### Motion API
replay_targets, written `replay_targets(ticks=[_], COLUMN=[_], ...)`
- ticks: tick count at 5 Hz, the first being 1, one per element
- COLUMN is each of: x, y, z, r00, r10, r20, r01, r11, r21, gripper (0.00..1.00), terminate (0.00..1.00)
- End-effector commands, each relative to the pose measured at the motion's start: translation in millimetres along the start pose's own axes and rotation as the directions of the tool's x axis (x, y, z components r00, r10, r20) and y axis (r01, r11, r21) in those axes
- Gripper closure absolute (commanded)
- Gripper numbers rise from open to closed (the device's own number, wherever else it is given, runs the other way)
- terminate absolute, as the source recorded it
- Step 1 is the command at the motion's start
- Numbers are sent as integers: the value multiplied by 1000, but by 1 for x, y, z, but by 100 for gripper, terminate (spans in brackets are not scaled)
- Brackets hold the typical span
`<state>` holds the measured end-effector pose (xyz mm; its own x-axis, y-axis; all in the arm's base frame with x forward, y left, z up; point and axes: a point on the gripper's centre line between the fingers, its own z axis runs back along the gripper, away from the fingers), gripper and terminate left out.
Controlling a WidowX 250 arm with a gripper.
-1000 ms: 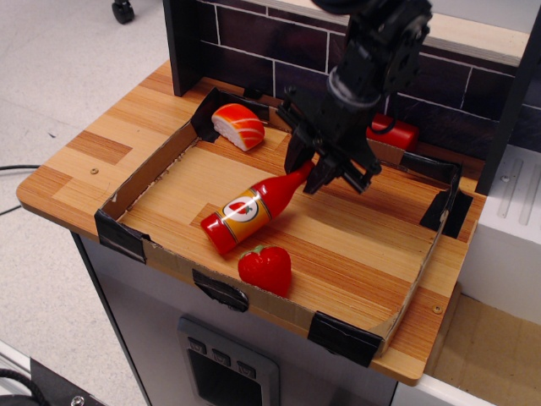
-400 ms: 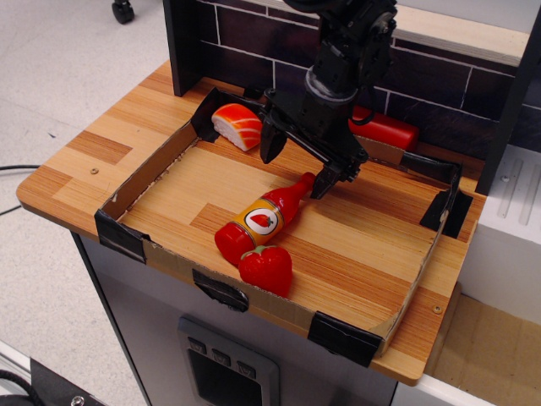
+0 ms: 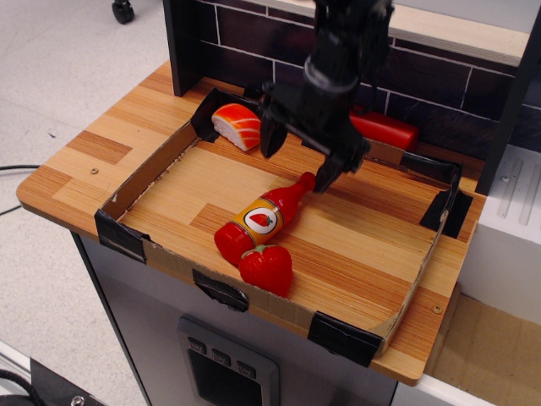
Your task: Topple hot sauce bottle
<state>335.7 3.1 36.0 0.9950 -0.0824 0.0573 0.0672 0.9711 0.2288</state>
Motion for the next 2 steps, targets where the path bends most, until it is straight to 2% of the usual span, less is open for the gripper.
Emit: replay_targets(ticks=[1, 2], x=[7, 7], y=[8, 8], z=[40, 40], r00=[997, 997], r10=[18, 18], r20=[74, 74], r01=[-17, -17], r11=[1000, 1000], r21=[-17, -17], gripper=[0, 0], terminate=[0, 100])
